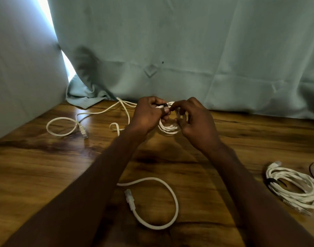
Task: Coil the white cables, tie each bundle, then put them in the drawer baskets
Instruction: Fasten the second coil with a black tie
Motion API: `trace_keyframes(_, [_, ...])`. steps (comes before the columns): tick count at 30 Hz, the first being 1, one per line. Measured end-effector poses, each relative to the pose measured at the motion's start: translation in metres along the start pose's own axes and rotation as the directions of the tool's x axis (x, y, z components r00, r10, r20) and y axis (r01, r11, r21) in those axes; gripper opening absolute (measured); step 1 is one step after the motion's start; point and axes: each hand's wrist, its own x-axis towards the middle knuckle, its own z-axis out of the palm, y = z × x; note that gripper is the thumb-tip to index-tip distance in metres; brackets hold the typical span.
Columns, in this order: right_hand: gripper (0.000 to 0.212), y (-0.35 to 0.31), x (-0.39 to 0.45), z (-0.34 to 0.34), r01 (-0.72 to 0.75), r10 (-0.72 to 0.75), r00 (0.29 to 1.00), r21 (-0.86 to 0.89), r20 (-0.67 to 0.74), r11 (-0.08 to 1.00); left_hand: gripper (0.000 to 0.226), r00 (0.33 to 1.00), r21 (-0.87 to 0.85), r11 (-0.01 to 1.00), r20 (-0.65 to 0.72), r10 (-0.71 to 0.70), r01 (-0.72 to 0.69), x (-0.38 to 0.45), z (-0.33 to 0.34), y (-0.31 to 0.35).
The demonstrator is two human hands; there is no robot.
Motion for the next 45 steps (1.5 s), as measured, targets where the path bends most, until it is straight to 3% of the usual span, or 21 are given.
trace_keyframes(3, [0.02,0.001,0.001,0.004,-0.019,0.024,0.999,0.102,-0.048,0.995,0.02,0.999,-0.036,0.998,-0.006,-0.051,0.051,0.001,-0.001,-0.003])
trace_keyframes(6, [0.01,-0.006,0.002,0.003,-0.136,0.171,0.982,0.323,-0.082,0.937,0.021,1.0,-0.023,1.0,-0.017,-0.002,0.002,-0.001,0.001,-0.004])
trace_keyframes(11, [0.01,-0.014,0.003,0.002,-0.311,0.424,0.905,0.62,-0.038,0.72,0.024,0.97,0.297,0.926,0.003,0.244,-0.234,-0.005,0.009,-0.009])
trace_keyframes(16, [0.019,-0.01,0.005,-0.001,-0.408,0.636,0.771,0.762,-0.006,0.503,0.025,0.959,0.326,0.908,-0.007,0.282,-0.265,-0.007,0.016,-0.01])
trace_keyframes(18, [0.017,-0.008,0.005,0.0,-0.423,0.647,0.762,0.74,-0.022,0.523,0.026,0.961,0.297,0.921,-0.031,0.275,-0.254,-0.005,0.015,-0.01])
trace_keyframes(22, [0.007,-0.007,0.003,0.001,-0.44,0.592,0.803,0.596,-0.074,0.671,0.028,0.968,0.262,0.939,-0.054,0.247,-0.225,-0.002,0.012,-0.01])
trace_keyframes(25, [0.005,-0.012,0.001,0.0,-0.359,0.44,0.881,0.357,-0.176,0.862,0.027,0.966,0.284,0.931,-0.05,0.252,-0.228,-0.004,0.013,-0.009])
trace_keyframes(27, [0.007,-0.016,0.0,0.0,-0.298,0.347,0.911,0.227,-0.221,0.927,0.026,0.962,0.3,0.921,-0.032,0.271,-0.249,-0.007,0.015,-0.009])
trace_keyframes(31, [0.009,-0.014,-0.001,-0.001,-0.257,0.27,0.929,0.084,-0.255,0.963,0.025,0.949,0.341,0.892,0.004,0.314,-0.297,-0.009,0.017,-0.009])
trace_keyframes(36, [0.006,-0.011,0.001,-0.007,-0.207,0.208,0.949,0.029,-0.237,0.978,0.026,0.958,0.319,0.908,-0.003,0.287,-0.271,-0.008,0.017,-0.008])
trace_keyframes(45, [0.007,0.001,0.003,-0.004,-0.253,0.276,0.955,0.188,-0.11,0.949,0.026,0.975,0.257,0.942,-0.005,0.222,-0.214,-0.007,0.016,-0.012])
